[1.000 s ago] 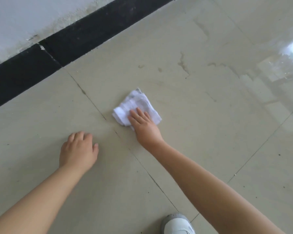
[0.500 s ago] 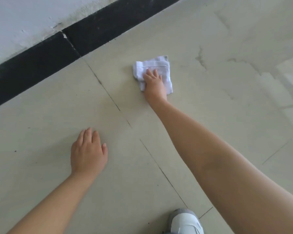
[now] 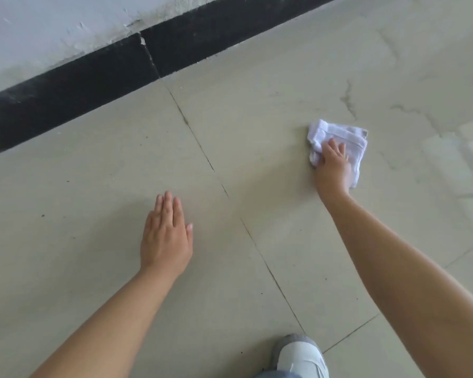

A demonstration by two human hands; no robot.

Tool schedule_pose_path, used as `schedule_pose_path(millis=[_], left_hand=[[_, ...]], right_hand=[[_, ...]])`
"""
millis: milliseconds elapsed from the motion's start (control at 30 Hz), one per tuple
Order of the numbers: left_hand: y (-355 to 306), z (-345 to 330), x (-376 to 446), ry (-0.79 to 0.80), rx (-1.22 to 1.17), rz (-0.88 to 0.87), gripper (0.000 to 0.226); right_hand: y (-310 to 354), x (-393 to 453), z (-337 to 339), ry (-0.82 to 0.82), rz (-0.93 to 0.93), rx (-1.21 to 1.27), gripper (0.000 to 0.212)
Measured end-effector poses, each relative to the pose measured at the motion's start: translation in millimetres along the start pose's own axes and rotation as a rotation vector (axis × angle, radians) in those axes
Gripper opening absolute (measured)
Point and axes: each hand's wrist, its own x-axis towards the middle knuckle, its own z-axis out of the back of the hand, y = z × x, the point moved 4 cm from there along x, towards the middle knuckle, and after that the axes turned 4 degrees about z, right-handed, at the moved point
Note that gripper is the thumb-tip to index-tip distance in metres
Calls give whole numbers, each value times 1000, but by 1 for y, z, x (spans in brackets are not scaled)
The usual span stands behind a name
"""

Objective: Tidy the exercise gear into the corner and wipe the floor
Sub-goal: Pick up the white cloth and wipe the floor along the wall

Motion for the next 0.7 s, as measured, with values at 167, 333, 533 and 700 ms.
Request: schedule_pose_path(millis=[167,333,533,700], left_hand=[[11,8,-3,-28,34,-28,47],[19,-1,1,29,17,-43,55],[4,21,17,-51,-39,-143,54],[-18,31,31,-130,31,-330,53]], right_hand=[[114,14,-55,226,285,99,45],[136,-64,-92,340,601,13,44],[64,-100,-65,262,712,-78,35],[53,-97,-50,186,661,-108,26]])
